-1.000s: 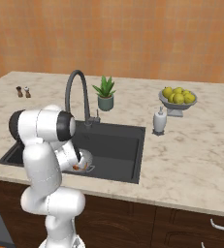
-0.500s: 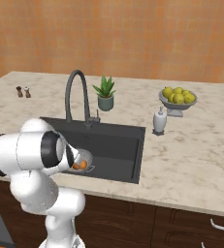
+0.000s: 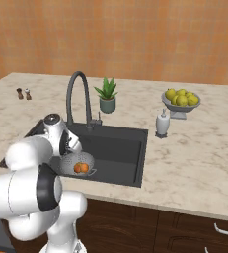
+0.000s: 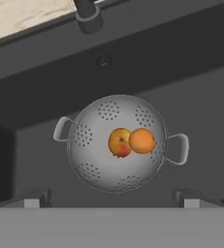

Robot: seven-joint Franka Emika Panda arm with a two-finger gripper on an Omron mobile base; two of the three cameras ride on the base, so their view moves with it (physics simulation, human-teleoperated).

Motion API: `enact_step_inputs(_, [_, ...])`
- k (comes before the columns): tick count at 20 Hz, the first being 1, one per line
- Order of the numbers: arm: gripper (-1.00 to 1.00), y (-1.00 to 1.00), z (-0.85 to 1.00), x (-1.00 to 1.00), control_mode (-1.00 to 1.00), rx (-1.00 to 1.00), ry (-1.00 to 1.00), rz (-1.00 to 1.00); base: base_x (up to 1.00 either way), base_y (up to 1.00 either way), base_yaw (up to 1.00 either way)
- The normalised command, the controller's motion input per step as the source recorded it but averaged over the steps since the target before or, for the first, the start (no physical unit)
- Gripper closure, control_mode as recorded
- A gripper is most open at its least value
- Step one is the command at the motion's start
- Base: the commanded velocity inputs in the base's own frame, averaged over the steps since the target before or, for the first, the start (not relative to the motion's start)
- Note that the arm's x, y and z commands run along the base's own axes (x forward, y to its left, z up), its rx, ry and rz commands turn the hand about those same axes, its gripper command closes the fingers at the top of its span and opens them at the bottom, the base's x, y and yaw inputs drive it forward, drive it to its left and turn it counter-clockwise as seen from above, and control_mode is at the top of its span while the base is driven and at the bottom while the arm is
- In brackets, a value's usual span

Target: Put the colander in the sink, put the apple, tangerine, peach in the colander, and turn on the sink faucet and pour water over the colander.

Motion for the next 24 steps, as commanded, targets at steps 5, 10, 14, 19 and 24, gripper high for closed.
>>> enact_step_inputs(5, [-1.0, 0.0, 0.29, -0.69, -1.0, 0.0, 0.01, 0.0, 0.0, 0.0, 0.0])
enact_step_inputs(10, [-1.0, 0.31, 0.34, -0.22, -1.0, 0.0, 0.05, 0.09, 0.0, 0.0, 0.0])
enact_step_inputs(14, [-1.0, 0.81, 0.28, -0.37, -1.0, 0.0, 0.13, 0.23, 0.0, 0.0, 0.0])
enact_step_inputs(19, [-1.0, 0.92, 0.11, -0.48, -1.0, -0.01, 0.14, 0.24, 0.0, 0.0, 0.0])
enact_step_inputs(24, [-1.0, 0.73, 0.33, -0.63, -1.0, -0.01, 0.08, 0.06, 0.0, 0.0, 0.0])
